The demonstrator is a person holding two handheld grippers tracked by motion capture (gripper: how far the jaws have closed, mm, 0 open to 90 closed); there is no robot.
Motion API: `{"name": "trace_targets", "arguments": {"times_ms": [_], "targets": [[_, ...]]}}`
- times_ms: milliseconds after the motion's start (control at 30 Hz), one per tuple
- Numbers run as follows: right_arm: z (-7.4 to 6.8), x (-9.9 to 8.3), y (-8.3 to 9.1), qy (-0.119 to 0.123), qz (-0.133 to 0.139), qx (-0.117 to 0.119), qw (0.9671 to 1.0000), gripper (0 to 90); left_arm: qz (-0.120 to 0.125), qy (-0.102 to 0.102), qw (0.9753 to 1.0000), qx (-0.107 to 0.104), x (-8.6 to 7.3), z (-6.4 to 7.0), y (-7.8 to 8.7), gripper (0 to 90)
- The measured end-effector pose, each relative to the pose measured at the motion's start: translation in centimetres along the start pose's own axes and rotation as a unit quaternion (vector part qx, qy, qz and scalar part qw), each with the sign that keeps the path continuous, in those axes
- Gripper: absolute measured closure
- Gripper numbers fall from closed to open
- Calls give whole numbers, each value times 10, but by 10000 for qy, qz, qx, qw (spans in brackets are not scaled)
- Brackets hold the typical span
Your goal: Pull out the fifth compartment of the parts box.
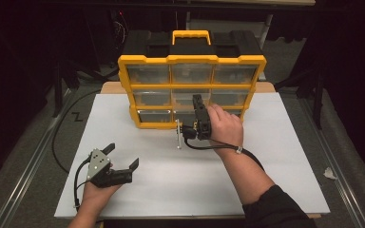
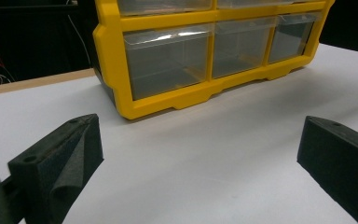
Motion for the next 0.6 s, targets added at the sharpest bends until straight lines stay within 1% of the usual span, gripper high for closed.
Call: {"name": "trace_targets", "arguments": {"times_ms": [100,133,200,233,267,300,333,433,467,500,567,600], "targets": [[1,0,4,15,26,-2,10000,814,-2,-7,10000,-3,0,0,0,6],[3,0,8,100,72,-36,9999,813,6,-6,10000,-2,0,0,0,6],[3,0,9,125,102,-47,9999,813,9,-2,10000,-2,0,1,0,6],[0,-2,12,-55,42,-3,10000,813,13,-1,10000,0,0,1,0,6],[2,-1,13,24,85,-35,10000,813,14,-3,10000,2,0,1,0,6],[0,-2,15,-68,36,-2,10000,813,14,0,10000,2,0,1,0,6],[1,-2,18,-25,53,-19,10000,813,14,-1,10000,3,0,1,0,6],[1,-3,19,-28,54,-11,10000,812,17,-1,10000,1,0,1,0,6],[3,-2,19,29,105,-33,9999,812,17,-3,10000,1,0,1,0,6],[3,-2,19,24,102,-28,9999,812,17,-9,10000,2,0,1,1,6],[1,-3,20,-60,41,25,10000,808,17,-5,10000,3,0,1,1,6],[2,-3,19,-40,75,12,10000,807,15,-5,10000,4,0,1,1,6]]}}
Point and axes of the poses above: each handheld gripper's, and its own axes: y roughly backward along the jaws, x roughly out of its top, z roughly to its right, the point moved 8 cm from there along -y, roughly forward along the jaws, and after that the axes turned 3 degrees about y, right-handed, at the moved point
